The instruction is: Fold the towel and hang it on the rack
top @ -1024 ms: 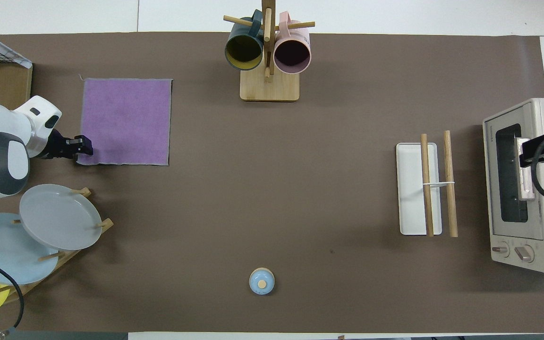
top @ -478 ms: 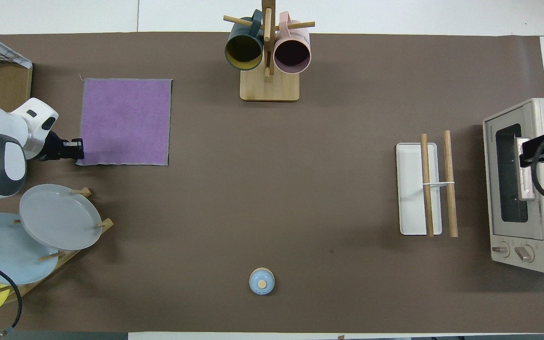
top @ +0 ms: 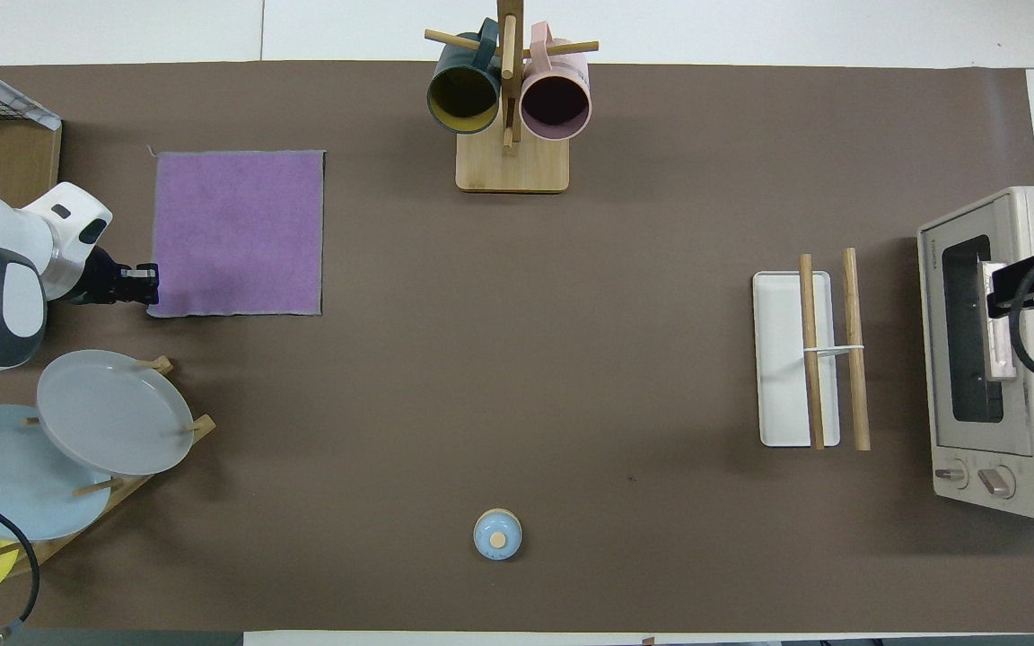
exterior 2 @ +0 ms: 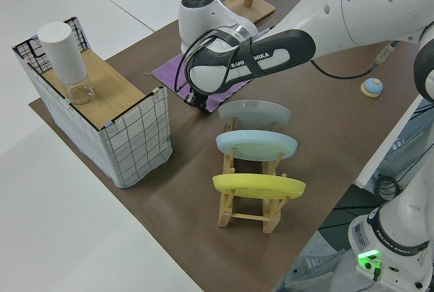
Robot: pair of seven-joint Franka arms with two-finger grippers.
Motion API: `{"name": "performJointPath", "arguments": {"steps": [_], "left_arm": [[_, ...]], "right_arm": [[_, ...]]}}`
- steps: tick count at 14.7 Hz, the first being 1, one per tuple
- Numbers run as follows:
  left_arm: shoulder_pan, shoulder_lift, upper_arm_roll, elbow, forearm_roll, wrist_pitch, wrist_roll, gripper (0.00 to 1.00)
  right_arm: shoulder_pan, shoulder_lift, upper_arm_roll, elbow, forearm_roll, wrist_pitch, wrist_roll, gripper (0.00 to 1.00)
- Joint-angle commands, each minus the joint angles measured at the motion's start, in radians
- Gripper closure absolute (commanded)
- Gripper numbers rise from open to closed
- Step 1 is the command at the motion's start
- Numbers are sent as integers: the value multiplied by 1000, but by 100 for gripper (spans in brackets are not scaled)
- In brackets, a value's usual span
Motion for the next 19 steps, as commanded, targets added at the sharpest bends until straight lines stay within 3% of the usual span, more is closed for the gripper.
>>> {"name": "performJointPath", "arguments": {"steps": [1, 7, 12, 15, 18, 19], "left_arm": [[-19, -22, 5, 16, 56, -30, 22, 100], [-128, -99, 3, 18, 151, -52, 47, 100], [-322, -140, 6, 9, 219, -72, 20, 100], [-433, -142, 5, -54, 270, -44, -141, 100], [-449, -145, 3, -183, 287, 90, -247, 100], [-449, -145, 2, -186, 287, 91, -263, 66]], "right_arm": [[-8, 1, 1, 5, 20, -19, -20, 0], [-8, 1, 1, 5, 20, -19, -20, 0], [-8, 1, 1, 5, 20, -18, -20, 0], [-8, 1, 1, 5, 20, -18, -20, 0], [-8, 1, 1, 5, 20, -19, -20, 0], [-8, 1, 1, 5, 20, -18, -20, 0]]}}
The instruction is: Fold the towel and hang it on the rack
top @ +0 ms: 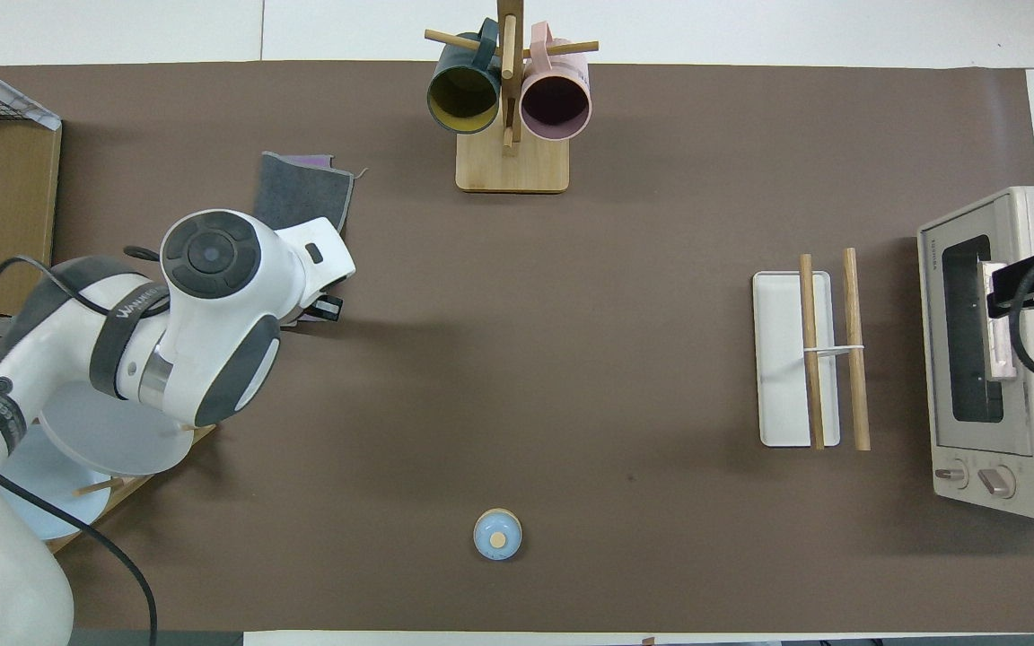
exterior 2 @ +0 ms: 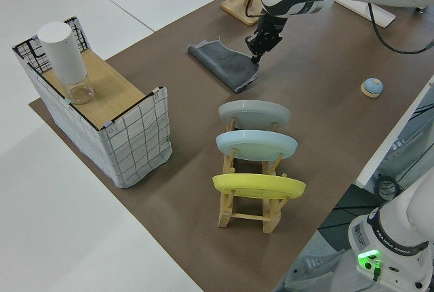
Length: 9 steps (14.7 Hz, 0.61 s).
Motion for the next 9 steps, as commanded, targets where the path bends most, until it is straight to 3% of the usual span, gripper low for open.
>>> {"name": "performJointPath", "arguments": {"steps": [1, 4, 9], "left_arm": [[-1, -22, 13, -58, 22, 48, -55, 1], [26, -26, 10, -33, 8, 2, -47, 0], [137, -9, 10, 63, -228, -12, 94, 0]], "right_arm": [[-8, 1, 1, 5, 20, -19, -20, 0], [-8, 1, 1, 5, 20, -19, -20, 0], [-8, 1, 1, 5, 20, -19, -20, 0]]}}
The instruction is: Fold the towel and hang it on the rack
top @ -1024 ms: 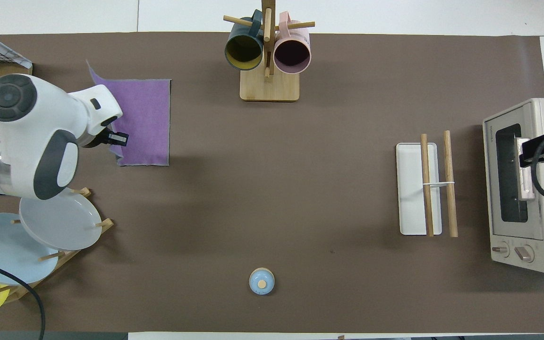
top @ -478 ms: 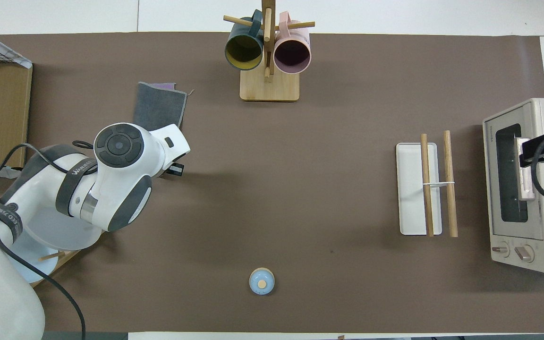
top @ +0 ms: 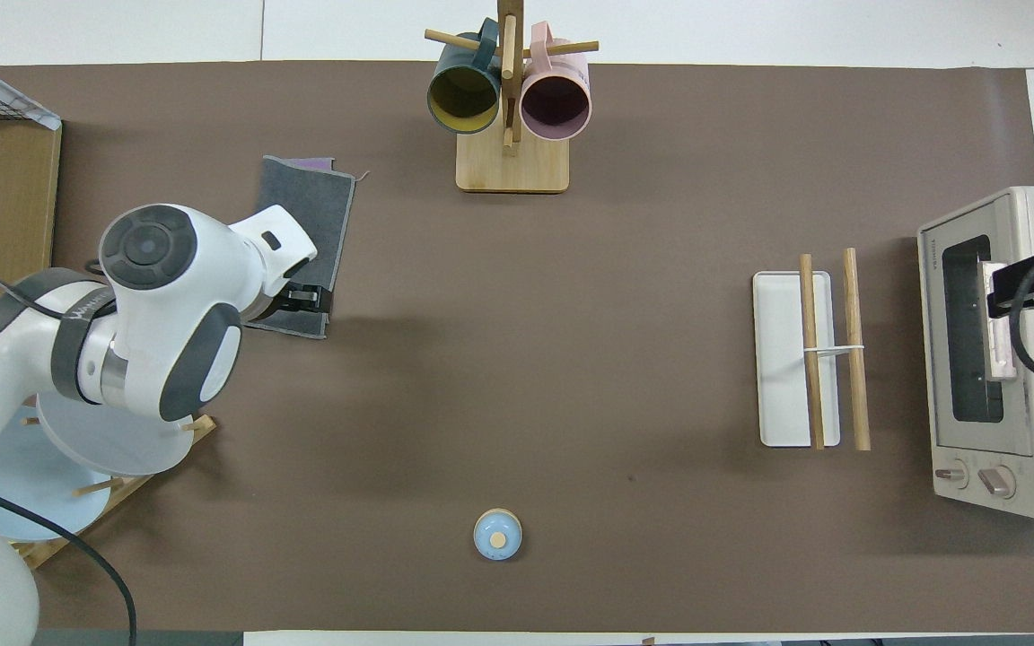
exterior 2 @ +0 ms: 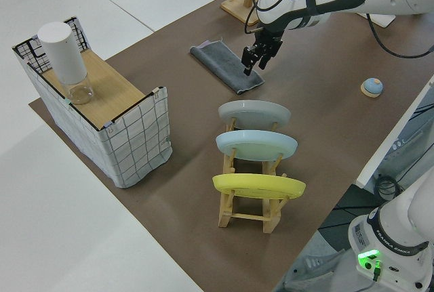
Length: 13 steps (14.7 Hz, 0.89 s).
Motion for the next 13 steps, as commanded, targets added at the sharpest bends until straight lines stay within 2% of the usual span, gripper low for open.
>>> {"name": "performJointPath", "arguments": {"steps": [1, 3, 5, 9, 13], "left_arm": [[79, 13, -3, 43, -99, -13, 110, 0], [144, 22, -3, 41, -185, 24, 221, 0], [164, 57, -3, 38, -249, 64, 294, 0], [164, 141, -6, 41, -269, 119, 315, 0], [165, 146, -6, 41, -335, 98, 348, 0]], "right_arm": [[-8, 1, 1, 5, 20, -19, -20, 0], [-8, 1, 1, 5, 20, -18, -20, 0], [-8, 1, 1, 5, 20, -19, -20, 0], [-8, 1, 1, 5, 20, -19, -20, 0], [-8, 1, 1, 5, 20, -19, -20, 0]]}}
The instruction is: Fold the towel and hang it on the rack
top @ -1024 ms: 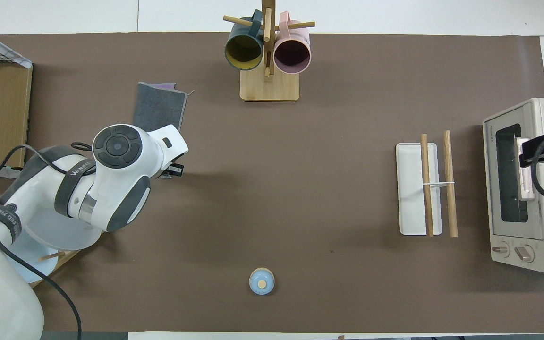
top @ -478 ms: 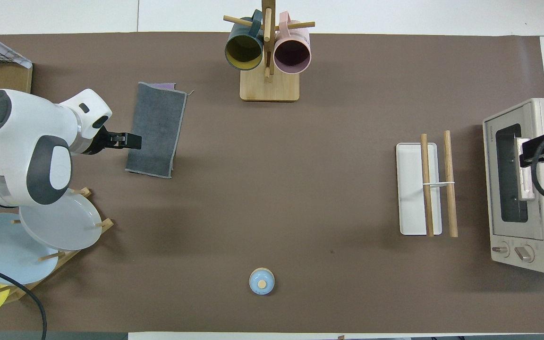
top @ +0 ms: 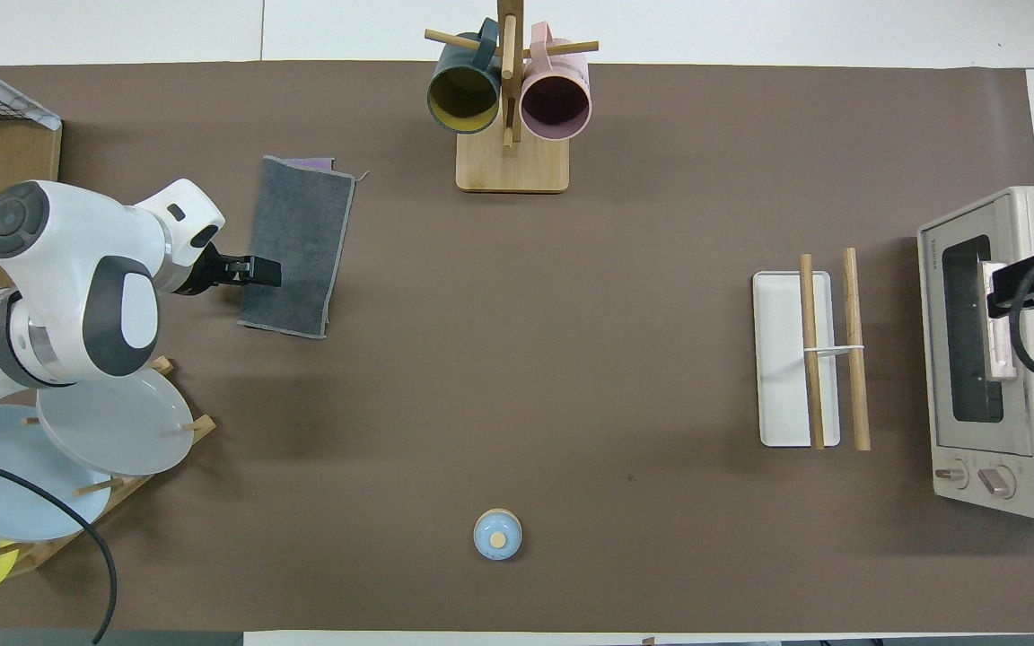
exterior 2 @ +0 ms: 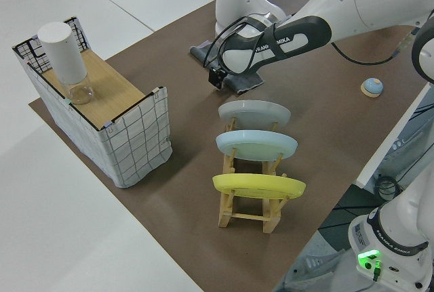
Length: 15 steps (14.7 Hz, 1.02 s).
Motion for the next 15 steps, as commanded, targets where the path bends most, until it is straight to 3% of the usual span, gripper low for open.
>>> {"name": "performJointPath", "arguments": {"steps": [1, 5, 11, 15], "left_arm": [[1, -1, -1, 8, -46, -10, 28, 0], [-13, -4, -1, -1, -53, -11, 27, 10], [-14, -3, 1, -4, -53, -13, 27, 53], [-10, -1, 1, -2, -53, -16, 25, 94]], "right_arm": [[-8, 1, 1, 5, 20, -19, -20, 0], [-8, 1, 1, 5, 20, -19, -20, 0], [-8, 1, 1, 5, 20, -19, -20, 0], [-8, 1, 1, 5, 20, -17, -20, 0]]}}
